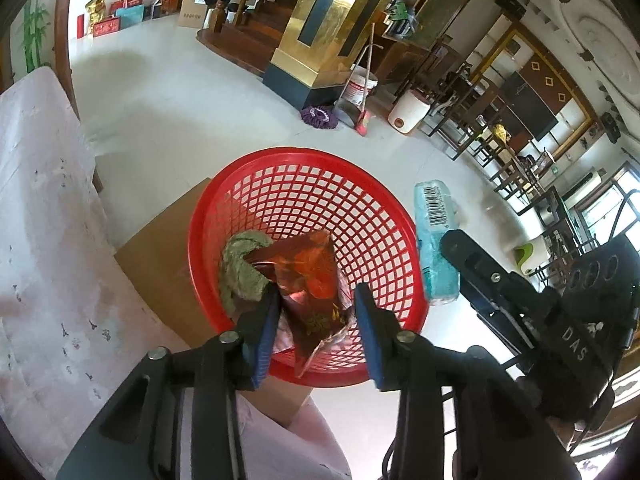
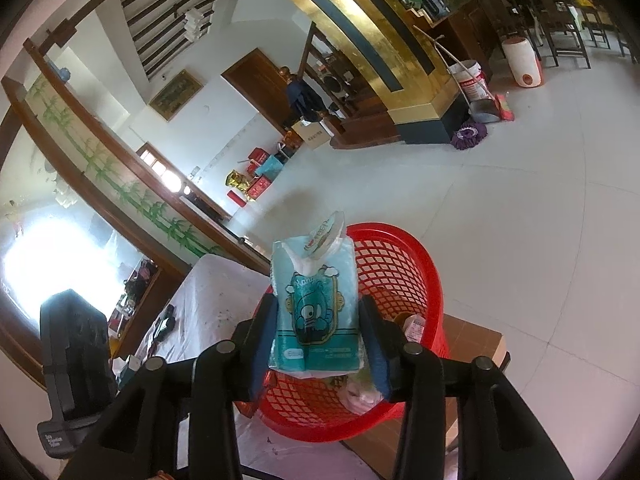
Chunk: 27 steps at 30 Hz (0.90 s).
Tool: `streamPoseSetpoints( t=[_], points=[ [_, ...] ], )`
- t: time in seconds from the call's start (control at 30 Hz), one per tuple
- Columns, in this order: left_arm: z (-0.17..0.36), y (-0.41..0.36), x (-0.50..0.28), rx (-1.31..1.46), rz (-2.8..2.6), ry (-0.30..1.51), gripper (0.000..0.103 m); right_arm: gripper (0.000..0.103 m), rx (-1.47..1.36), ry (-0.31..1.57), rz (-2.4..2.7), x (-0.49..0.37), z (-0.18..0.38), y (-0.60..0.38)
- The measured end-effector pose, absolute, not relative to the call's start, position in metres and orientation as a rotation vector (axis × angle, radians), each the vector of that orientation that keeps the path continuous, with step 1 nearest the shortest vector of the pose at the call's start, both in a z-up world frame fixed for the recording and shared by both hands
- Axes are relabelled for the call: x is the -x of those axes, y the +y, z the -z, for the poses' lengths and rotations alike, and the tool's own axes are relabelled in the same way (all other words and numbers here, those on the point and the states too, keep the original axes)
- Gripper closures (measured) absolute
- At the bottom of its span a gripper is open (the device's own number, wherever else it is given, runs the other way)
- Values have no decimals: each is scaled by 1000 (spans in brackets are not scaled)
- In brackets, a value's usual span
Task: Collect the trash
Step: 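Open the left gripper over the wastebasket while the right gripper releases the tissue pack, then move both open grippers back over the remaining trash on the bed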
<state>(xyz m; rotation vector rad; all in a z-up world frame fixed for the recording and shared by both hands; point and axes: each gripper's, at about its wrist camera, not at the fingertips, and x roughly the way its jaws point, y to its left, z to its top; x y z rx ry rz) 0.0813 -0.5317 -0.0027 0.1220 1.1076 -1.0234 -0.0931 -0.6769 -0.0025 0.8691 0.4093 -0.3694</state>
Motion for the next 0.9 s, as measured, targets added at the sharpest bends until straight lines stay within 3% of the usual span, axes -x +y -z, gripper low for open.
streamPoseSetpoints(
  t=[0.1, 0.37, 0.77, 0.9],
  points=[
    [0, -527, -84, -102, 1015, 1107, 50, 48, -917, 403, 366, 94, 6, -680],
    [-35, -490, -71, -77, 1014, 1019, 50, 46, -888, 360, 356, 108, -20, -665],
    [-107, -307, -50, 46, 753, 784, 36, 26, -674, 296, 106, 97, -99, -533],
    [-117, -233, -57, 113, 635, 754, 36, 25, -614, 324, 11, 75, -113, -480]
  ],
)
